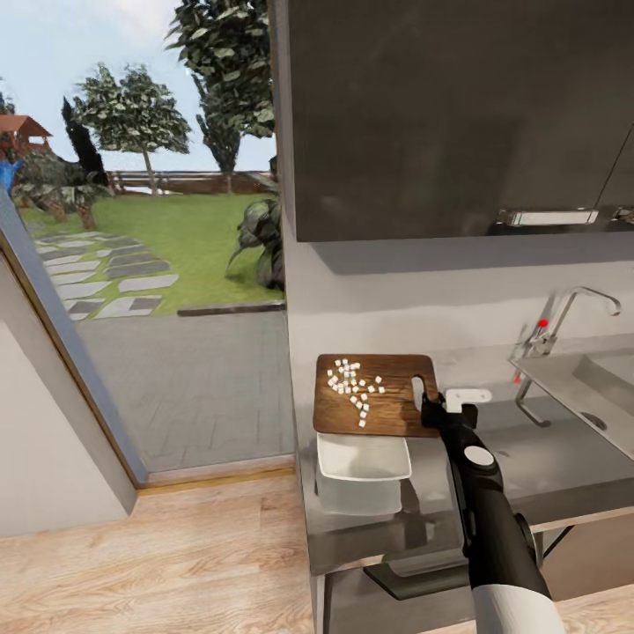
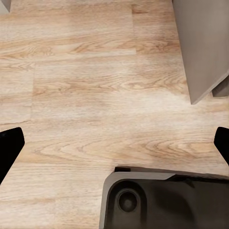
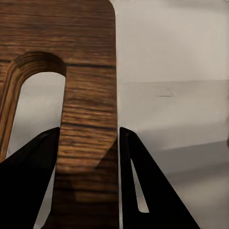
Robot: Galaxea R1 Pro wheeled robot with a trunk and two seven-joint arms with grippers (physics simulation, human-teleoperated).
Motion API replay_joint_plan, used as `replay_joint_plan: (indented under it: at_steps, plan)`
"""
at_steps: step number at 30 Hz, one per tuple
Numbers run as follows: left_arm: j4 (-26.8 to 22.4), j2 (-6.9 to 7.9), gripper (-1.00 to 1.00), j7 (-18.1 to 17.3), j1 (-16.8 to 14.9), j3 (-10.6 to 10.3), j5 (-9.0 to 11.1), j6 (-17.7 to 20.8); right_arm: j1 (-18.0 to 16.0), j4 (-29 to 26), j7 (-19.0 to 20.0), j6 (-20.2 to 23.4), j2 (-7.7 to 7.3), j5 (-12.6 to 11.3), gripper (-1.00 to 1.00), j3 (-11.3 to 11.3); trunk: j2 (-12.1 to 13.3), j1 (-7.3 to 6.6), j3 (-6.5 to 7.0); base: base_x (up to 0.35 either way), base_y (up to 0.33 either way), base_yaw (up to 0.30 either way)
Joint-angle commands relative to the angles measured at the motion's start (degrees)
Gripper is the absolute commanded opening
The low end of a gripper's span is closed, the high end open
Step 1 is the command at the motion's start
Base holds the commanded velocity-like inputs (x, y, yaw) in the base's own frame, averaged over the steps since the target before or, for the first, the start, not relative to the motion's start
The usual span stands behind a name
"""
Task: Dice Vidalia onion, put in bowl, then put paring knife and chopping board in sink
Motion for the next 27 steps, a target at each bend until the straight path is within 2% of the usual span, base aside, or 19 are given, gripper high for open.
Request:
replay_joint_plan:
  at_steps: [1, 7, 10, 13, 27]
  plan:
    - [-0.1, 0.02, 1.0, 0.1, 0.0, -0.1, 0.3, -0.1, -0.1, 0.0, 0.5, -0.1, 0.07, 0.6, -1.0, -0.2, -0.1, 0.04, -0.11, 0.0, 0.0, 0.0]
    - [-0.1, 0.02, 1.0, 0.1, 0.0, -0.1, 0.3, -0.1, 0.0, 1.2, 0.5, -2.9, 0.0, 0.6, -1.0, -0.2, -0.1, 0.04, -0.11, 0.0, 0.0, 0.0]
    - [-0.1, 0.02, 1.0, 0.1, 0.0, -0.1, 0.3, -0.1, 0.0, 2.3, 0.5, -4.4, -1.35, 0.6, -1.0, -0.2, -0.1, 0.04, -0.11, 0.0, 0.0, 0.0]
    - [-0.1, 0.01, 1.0, 0.1, 0.0, -0.1, 0.3, -0.1, 0.0, 2.6, 0.5, -4.9, -1.77, 0.6, -1.0, -0.2, -0.1, 0.04, -0.11, 0.0, 0.0, 0.0]
    - [0.0, -0.06, 1.0, 0.1, 0.0, -0.1, 0.3, -0.1, 0.0, 2.9, 0.5, -6.0, -1.86, 0.6, -1.0, -0.2, -0.1, 0.04, -0.11, 0.0, -0.02, 0.0]
